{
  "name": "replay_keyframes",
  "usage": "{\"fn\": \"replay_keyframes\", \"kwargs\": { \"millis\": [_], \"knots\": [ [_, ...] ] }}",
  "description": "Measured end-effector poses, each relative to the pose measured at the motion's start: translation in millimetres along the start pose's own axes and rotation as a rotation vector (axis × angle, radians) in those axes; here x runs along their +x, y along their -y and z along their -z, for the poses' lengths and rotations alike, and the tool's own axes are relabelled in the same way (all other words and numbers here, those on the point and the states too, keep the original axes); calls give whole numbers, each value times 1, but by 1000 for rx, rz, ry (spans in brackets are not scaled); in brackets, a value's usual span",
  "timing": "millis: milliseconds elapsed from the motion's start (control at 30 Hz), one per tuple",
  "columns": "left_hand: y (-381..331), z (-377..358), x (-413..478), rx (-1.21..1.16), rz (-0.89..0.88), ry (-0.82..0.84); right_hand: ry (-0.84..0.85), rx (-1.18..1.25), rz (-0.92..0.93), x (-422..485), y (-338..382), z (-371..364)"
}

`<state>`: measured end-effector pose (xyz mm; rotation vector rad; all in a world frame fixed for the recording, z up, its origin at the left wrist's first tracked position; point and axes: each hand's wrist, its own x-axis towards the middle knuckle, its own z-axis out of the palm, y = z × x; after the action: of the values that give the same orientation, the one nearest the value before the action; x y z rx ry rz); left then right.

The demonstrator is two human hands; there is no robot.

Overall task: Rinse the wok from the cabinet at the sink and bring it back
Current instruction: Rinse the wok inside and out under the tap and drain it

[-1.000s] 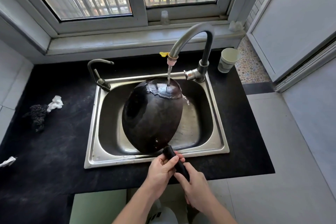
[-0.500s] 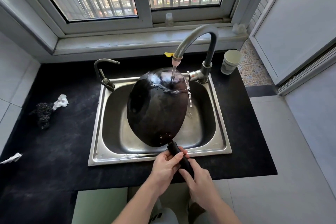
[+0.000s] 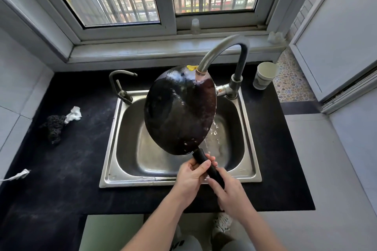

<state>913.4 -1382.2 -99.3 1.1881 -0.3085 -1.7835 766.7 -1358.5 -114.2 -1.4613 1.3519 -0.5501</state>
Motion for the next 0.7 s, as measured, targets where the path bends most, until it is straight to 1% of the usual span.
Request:
{"fn": "replay_keyframes", "kwargs": {
  "millis": [267,700],
  "knots": [
    [-7,-14,15,38,-24,-51,95,114,-46,19,3,20],
    [-6,-39,41,57,-56,-107,134,153,-57,39,3,48]
  ]
}}
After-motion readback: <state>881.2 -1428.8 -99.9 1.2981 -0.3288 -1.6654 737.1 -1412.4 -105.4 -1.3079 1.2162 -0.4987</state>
